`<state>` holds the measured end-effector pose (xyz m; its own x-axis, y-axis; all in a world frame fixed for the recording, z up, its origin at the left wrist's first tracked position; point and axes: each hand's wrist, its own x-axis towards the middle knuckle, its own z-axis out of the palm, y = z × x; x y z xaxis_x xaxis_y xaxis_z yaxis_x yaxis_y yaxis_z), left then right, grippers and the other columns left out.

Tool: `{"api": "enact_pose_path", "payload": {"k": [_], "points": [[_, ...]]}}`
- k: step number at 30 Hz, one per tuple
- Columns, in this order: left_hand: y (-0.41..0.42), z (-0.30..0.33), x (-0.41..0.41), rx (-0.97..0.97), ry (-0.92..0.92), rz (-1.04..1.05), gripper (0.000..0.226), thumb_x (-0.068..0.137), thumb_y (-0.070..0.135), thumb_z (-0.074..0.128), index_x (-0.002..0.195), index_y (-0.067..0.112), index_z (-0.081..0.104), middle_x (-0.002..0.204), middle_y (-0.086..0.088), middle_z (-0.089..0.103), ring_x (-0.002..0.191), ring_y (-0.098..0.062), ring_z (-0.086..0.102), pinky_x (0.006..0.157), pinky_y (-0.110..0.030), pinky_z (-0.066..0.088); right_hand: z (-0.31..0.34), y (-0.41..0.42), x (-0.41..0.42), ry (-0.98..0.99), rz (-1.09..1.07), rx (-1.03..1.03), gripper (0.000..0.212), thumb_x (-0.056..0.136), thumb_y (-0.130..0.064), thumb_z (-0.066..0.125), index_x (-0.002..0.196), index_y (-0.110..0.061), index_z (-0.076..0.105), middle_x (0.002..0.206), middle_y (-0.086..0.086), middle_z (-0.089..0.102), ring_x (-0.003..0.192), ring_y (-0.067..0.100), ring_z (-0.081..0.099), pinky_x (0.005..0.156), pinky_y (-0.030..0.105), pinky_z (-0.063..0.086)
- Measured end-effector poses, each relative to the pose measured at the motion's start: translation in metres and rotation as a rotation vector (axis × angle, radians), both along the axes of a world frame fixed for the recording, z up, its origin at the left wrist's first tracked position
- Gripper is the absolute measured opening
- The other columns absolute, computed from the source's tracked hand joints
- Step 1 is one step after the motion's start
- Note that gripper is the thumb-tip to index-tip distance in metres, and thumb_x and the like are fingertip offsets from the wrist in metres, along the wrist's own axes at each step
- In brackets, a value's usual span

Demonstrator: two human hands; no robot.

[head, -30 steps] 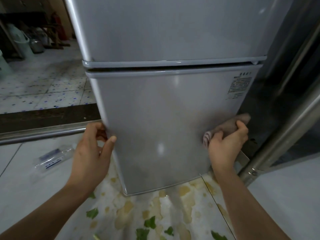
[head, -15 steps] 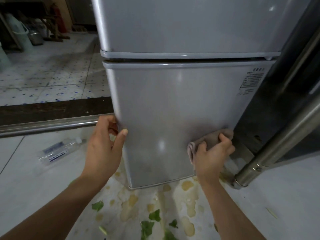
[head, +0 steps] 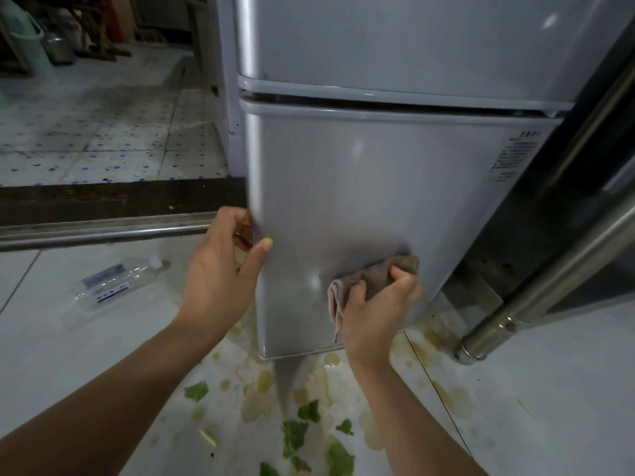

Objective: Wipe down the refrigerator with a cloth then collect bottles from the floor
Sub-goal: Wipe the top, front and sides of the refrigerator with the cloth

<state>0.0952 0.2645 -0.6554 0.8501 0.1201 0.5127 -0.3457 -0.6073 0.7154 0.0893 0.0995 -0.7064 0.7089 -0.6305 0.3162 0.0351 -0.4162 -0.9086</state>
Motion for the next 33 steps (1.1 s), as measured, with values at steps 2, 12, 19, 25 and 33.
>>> {"api": "enact_pose_path", "payload": {"k": [2,12,19,25,33], "points": [[0.004,0.001,0.000,0.018,0.003,-0.019,0.017,0.087,0.025,0.057,0.099,0.020,0.046,0.090,0.005,0.057,0.082,-0.010,0.055,0.063,-0.020,0.044,0.019,0.006,0.001,-0.097,0.010,-0.038,0.039,0.082,0.001,0.065,0.115,-0.002,0.044,0.119,0.004,0.032,0.090,0.012,0.049,0.077,-0.005,0.035],[0.017,-0.013,0.002,0.086,0.074,-0.087,0.020,0.085,0.020,0.060,0.097,0.025,0.045,0.087,0.009,0.057,0.080,0.002,0.055,0.065,-0.012,0.043,-0.009,0.039,-0.009,-0.170,0.191,-0.358,0.034,0.075,0.004,0.069,0.103,0.000,0.049,0.121,0.020,0.037,0.098,0.030,0.058,0.083,0.038,0.056],[0.025,-0.006,0.007,0.120,0.104,-0.123,0.023,0.082,0.021,0.065,0.090,0.027,0.045,0.076,0.020,0.054,0.074,0.004,0.056,0.059,-0.007,0.040,0.012,0.033,-0.006,-0.299,0.263,-0.450,0.037,0.073,0.006,0.064,0.106,-0.004,0.049,0.114,0.012,0.035,0.094,0.022,0.050,0.081,0.027,0.050],[0.033,-0.004,0.005,0.206,0.127,-0.171,0.022,0.080,0.018,0.069,0.093,0.023,0.051,0.082,0.012,0.061,0.076,-0.004,0.061,0.064,-0.019,0.046,0.018,0.041,0.007,-0.490,0.191,-0.679,0.020,0.096,-0.017,0.055,0.114,-0.022,0.051,0.125,0.007,0.041,0.109,0.022,0.058,0.089,0.032,0.053],[0.059,-0.029,-0.012,0.217,0.196,-0.138,0.034,0.077,0.011,0.069,0.105,0.024,0.053,0.091,0.016,0.060,0.082,0.002,0.061,0.069,-0.021,0.050,0.000,0.023,0.008,-0.277,0.517,-0.935,0.021,0.092,-0.049,0.052,0.105,-0.033,0.049,0.088,-0.009,0.060,0.079,0.001,0.053,0.068,0.018,0.049]]}}
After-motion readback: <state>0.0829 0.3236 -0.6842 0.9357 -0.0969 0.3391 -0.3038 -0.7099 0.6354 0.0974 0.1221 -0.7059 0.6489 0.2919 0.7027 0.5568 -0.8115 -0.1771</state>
